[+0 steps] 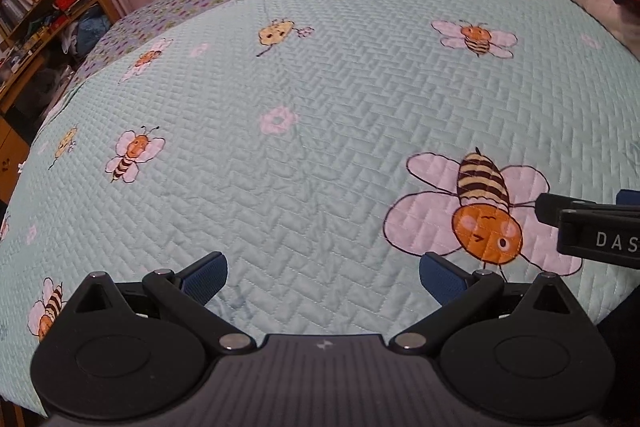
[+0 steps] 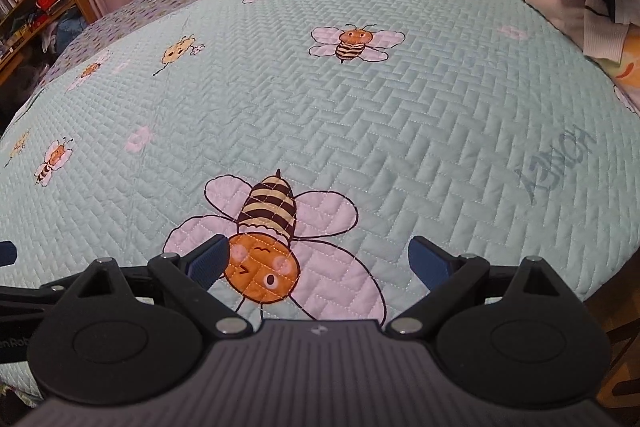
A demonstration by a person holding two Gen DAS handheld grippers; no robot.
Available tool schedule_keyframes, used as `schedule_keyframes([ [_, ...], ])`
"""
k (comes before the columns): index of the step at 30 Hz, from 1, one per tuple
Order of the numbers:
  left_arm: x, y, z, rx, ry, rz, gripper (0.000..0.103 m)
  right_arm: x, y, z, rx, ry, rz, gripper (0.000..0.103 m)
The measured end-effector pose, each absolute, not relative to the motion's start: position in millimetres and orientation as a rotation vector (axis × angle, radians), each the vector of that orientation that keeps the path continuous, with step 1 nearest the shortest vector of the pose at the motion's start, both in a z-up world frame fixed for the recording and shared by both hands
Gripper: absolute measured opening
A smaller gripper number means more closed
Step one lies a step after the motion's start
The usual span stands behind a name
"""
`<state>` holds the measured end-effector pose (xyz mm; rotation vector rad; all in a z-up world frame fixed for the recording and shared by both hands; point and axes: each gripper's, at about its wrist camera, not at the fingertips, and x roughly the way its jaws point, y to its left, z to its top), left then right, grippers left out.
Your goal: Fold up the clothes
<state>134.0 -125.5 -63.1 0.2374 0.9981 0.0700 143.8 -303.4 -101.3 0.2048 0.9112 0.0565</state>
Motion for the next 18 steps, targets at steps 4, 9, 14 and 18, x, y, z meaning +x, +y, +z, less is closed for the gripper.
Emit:
schedule_keyframes([
  [4,134.4,-130.1,-65.4,0.241,1.007,0.053,0.102,141.9,-304.0,-103.1,0.217,0.919,0.062,0.096],
  [9,133.1,-133.3,-65.1,0.245,1.007,0.042,0.102,141.3,-308.2,-101.9,0.237,0.912,0.055,0.096],
  [14,133.5,-129.5,-64.7,0.207,1.030,0.009,0.102,142.4,-309.3,-101.6,0.239,0.913,0.059,0.096],
  [18,130.2,-126.3,-62.4,0.188,1.009,0.005,0.101,140.8,-307.1,-101.0,0.233,0.912,0.064,0.096],
])
